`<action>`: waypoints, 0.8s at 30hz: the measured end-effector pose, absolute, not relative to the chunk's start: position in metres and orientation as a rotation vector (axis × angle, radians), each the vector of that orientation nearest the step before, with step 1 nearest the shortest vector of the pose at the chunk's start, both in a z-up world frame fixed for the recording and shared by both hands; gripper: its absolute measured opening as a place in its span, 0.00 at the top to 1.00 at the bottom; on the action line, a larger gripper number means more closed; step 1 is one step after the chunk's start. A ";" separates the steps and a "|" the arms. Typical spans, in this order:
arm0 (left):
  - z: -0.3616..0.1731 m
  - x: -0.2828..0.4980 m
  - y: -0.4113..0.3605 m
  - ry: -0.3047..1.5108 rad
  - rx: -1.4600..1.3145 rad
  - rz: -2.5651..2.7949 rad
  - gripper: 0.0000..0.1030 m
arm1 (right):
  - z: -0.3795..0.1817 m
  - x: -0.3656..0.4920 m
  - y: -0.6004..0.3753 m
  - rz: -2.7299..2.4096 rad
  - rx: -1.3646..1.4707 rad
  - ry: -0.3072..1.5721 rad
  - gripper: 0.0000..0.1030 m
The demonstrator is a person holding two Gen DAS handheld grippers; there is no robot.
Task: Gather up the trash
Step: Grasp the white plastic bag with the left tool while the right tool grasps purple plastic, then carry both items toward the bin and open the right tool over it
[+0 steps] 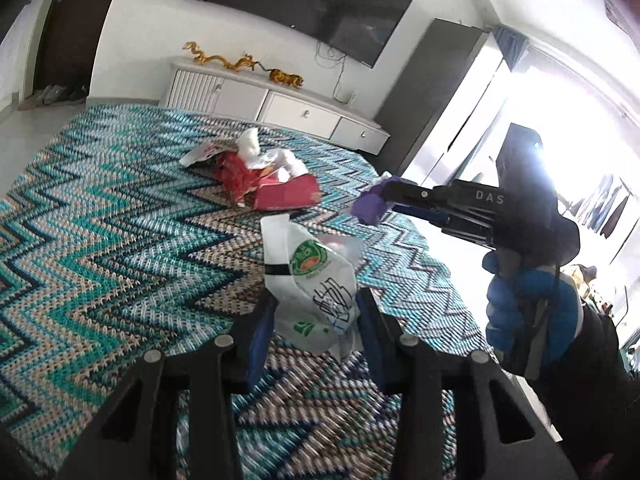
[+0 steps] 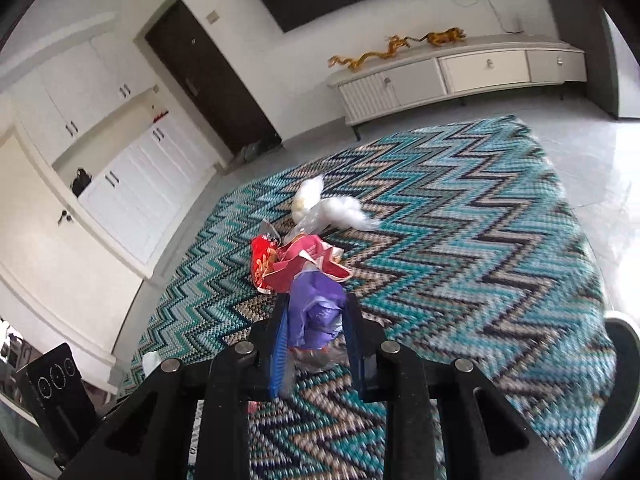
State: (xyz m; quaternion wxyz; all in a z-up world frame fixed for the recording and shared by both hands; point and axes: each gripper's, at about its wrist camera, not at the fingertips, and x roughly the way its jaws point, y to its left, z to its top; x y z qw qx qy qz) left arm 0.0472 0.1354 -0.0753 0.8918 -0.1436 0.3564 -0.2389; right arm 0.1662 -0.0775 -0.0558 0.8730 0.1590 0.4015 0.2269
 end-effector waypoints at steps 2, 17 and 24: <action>-0.068 0.040 0.133 0.727 -0.282 -0.495 0.63 | -0.052 0.158 -0.086 0.465 0.348 0.825 0.77; 0.020 0.001 0.085 0.567 -0.159 -0.546 0.64 | 0.016 0.054 -0.164 0.397 0.412 0.609 0.78; 0.043 -0.009 0.038 0.543 -0.121 -0.626 0.64 | 0.044 -0.004 -0.215 0.297 0.395 0.499 0.78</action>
